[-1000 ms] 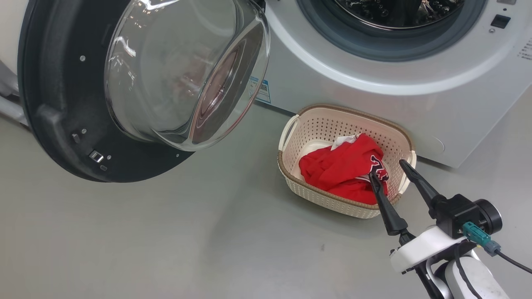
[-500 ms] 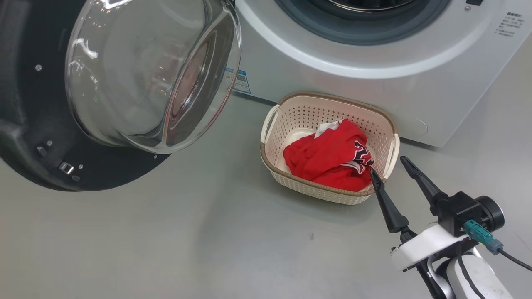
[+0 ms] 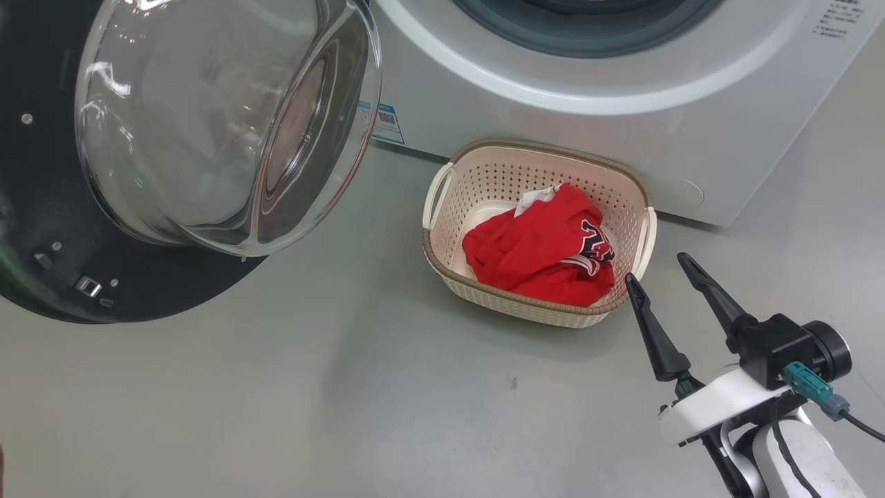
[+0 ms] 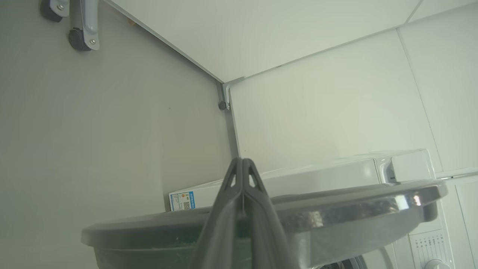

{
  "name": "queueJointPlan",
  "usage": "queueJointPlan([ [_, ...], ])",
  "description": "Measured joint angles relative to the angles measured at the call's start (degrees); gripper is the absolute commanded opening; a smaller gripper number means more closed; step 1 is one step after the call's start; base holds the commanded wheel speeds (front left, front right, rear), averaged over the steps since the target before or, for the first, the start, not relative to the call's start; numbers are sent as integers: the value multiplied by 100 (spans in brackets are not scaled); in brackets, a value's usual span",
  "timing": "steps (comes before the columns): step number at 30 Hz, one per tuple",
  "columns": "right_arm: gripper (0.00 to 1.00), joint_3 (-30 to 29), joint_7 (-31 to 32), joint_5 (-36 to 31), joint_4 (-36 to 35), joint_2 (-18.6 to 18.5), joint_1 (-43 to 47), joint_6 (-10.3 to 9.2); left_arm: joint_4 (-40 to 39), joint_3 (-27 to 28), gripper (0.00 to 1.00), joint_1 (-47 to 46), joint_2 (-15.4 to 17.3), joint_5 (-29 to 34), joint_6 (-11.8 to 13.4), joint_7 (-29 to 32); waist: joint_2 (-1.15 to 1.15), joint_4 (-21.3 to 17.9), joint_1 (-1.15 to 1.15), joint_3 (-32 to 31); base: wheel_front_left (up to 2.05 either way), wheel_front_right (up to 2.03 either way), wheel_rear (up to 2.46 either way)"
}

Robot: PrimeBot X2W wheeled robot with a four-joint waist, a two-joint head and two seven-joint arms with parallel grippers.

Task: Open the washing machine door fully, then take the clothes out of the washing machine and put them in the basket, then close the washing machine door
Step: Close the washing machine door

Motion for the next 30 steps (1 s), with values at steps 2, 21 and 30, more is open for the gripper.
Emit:
queueJointPlan([
  [2, 100, -1, 0, 1, -11, -1, -1, 0, 47, -53, 0, -25, 0, 0, -56, 89, 0, -2, 0, 10, 0, 0, 0],
  [21, 100, -25, -8, 35, -16, -20, -12, 0, 233, -250, 0, -31, -44, -152, -520, 565, 0, 24, 0, -1, 0, 0, 0],
  [30, 100, 2, -34, 76, -16, 19, -17, 0, -48, -371, 0, 231, -191, -193, -651, 764, 0, 0, 0, -43, 0, 0, 0],
])
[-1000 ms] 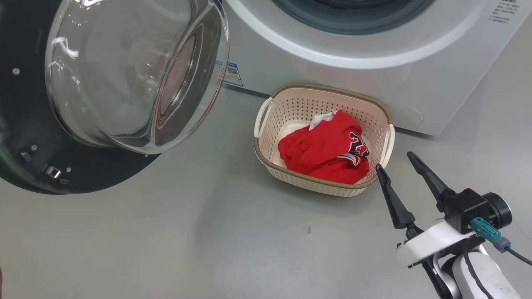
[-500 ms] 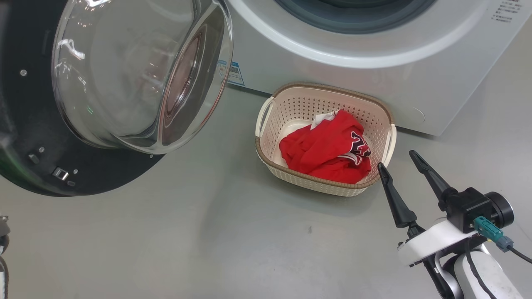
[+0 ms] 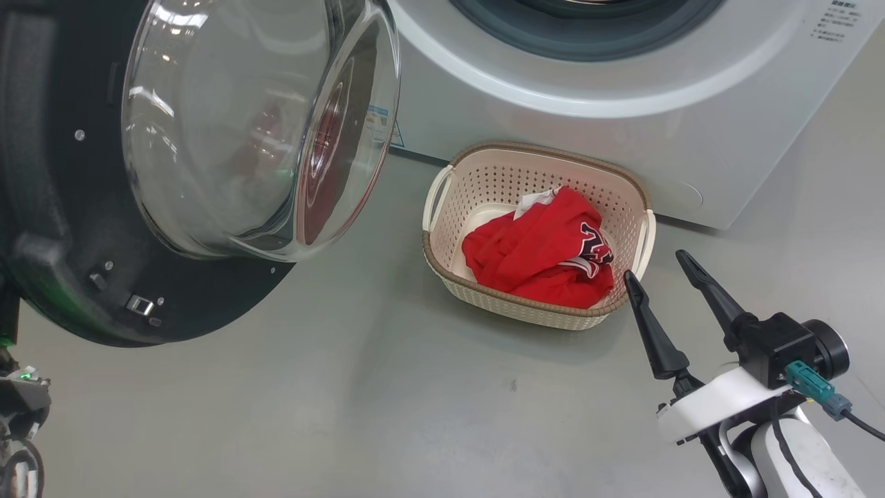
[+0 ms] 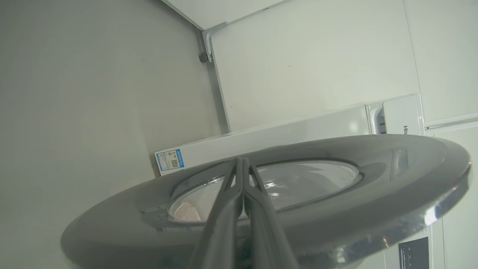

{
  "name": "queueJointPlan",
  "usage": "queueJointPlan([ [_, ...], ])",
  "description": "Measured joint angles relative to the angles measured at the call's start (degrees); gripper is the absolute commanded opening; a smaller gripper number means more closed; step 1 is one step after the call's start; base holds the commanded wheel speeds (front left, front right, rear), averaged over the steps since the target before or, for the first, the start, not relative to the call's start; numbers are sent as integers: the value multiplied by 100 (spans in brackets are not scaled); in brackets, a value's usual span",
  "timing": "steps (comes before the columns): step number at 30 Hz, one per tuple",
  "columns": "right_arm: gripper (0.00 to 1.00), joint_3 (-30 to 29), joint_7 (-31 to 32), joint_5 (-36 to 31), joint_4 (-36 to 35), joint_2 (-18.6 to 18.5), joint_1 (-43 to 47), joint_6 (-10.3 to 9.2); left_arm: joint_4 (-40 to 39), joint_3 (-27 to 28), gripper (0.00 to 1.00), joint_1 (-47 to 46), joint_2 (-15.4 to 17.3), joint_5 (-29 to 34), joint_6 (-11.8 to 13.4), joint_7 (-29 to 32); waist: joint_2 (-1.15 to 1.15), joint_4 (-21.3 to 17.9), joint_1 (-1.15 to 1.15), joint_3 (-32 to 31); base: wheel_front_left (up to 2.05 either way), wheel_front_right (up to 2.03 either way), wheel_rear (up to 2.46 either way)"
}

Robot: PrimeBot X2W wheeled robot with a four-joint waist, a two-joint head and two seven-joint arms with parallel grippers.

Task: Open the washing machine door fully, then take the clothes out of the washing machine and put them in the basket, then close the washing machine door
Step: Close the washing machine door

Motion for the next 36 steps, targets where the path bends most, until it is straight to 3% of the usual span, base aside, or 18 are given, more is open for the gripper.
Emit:
queueJointPlan([
  [19, 100, 90, -118, 4, 31, 131, -13, 0, -1080, -330, 0, 757, -242, -107, -103, 709, 0, -209, 0, -93, 0, 0, 0],
  [36, 100, 140, -276, 58, 98, 344, -57, -9, -2414, -359, 0, 1686, -627, -165, -103, 1059, 0, -984, 0, -137, 0, 0, 0],
])
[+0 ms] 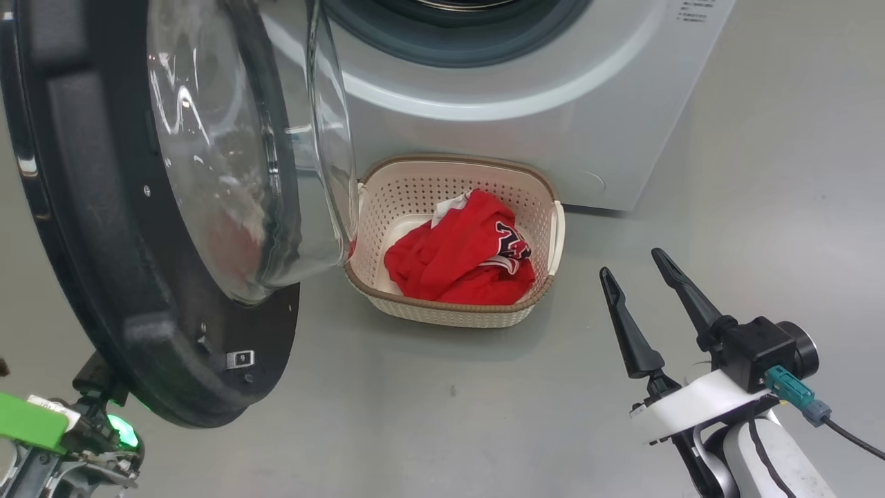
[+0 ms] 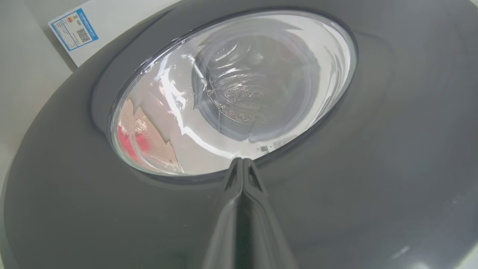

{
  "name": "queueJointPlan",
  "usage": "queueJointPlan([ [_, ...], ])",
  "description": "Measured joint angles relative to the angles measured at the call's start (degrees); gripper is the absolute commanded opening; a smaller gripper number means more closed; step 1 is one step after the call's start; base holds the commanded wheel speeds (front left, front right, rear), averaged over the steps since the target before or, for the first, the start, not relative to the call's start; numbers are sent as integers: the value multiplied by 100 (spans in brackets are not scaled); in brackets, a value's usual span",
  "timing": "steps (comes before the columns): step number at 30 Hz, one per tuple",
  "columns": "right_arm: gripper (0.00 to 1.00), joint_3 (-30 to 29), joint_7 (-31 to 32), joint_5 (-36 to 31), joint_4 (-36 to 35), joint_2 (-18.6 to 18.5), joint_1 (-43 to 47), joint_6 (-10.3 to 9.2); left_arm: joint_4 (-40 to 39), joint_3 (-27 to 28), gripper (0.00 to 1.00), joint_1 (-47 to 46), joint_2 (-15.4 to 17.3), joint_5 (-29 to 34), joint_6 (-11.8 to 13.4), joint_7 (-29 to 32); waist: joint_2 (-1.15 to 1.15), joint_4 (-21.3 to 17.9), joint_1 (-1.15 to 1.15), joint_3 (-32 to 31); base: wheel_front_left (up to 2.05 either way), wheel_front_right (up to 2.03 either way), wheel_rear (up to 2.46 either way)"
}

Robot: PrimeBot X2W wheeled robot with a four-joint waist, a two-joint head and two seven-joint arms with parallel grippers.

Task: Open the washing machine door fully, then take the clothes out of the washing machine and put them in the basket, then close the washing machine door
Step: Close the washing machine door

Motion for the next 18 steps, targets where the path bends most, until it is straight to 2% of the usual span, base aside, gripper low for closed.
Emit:
queueJointPlan([
  [18, 100, -38, -144, 94, 107, 136, -182, -41, -642, -224, 0, 192, -285, -98, 0, 297, 0, -1085, 0, 177, 0, 0, 0],
])
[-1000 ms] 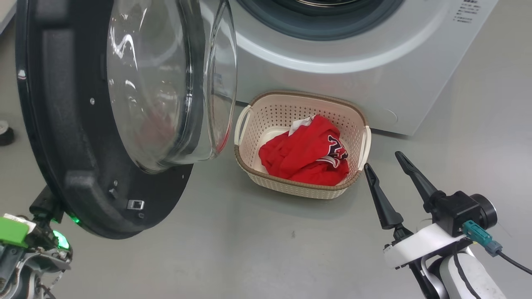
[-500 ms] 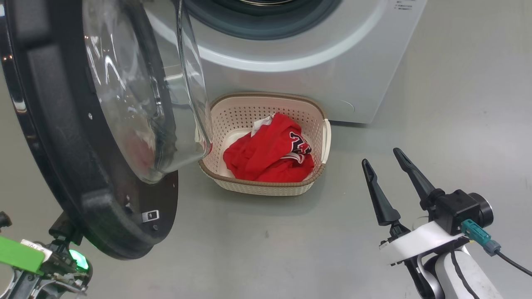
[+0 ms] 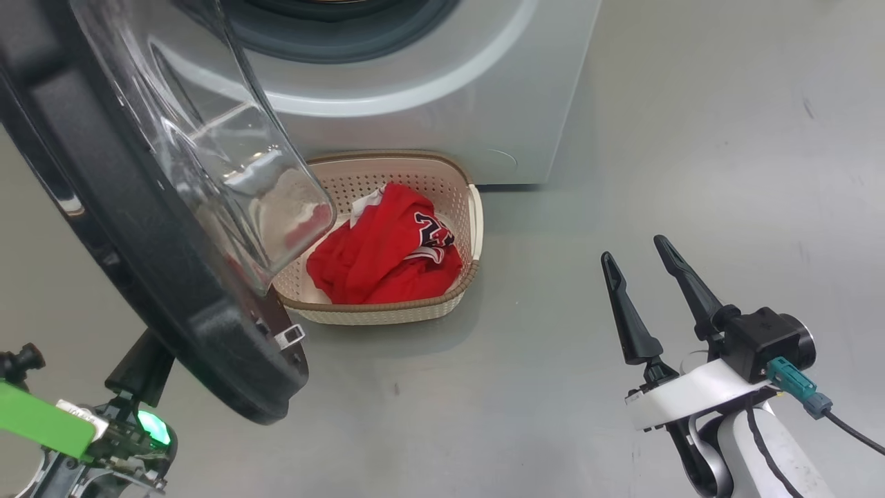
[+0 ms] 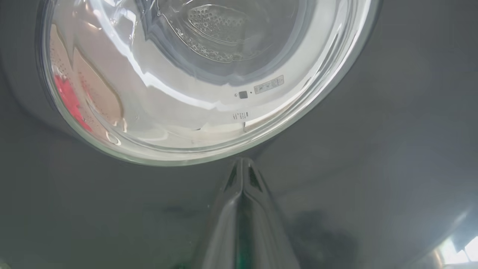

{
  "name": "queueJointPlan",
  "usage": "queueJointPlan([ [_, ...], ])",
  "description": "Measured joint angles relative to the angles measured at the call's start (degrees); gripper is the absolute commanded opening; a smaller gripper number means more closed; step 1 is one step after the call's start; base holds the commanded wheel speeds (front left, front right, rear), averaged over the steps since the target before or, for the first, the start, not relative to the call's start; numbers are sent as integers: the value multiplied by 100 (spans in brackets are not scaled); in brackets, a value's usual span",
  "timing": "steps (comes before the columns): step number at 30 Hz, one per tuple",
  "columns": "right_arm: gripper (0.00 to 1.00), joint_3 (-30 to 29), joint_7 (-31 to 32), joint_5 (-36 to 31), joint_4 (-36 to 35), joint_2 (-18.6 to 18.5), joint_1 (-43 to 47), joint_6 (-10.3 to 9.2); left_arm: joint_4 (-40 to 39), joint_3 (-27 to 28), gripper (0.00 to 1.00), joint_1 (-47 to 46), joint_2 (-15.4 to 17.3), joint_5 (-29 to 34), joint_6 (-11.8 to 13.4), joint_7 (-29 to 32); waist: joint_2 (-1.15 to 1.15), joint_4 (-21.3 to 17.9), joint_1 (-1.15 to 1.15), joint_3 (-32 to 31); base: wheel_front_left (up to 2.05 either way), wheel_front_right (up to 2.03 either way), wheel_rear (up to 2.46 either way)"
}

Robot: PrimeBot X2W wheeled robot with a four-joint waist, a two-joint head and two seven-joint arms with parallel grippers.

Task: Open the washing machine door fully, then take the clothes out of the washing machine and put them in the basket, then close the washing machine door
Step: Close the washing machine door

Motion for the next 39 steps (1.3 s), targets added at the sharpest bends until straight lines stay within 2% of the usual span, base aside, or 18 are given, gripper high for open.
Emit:
queueJointPlan([
  [11, 100, 11, -44, 91, 116, 87, -96, 2, 9, -165, 0, -44, -7, 172, -1, 126, 0, -556, 0, 86, 0, 0, 0],
  [22, 100, 20, -85, 157, 277, 136, -183, 7, 333, -222, 0, -590, -2, 267, -1, 198, 0, -1090, 0, 157, 0, 0, 0],
  [39, 100, 22, -125, 205, 492, 204, -210, 23, 1216, -301, 0, -1523, -16, 328, -1, 180, 0, -1549, 0, 87, 0, 0, 0],
])
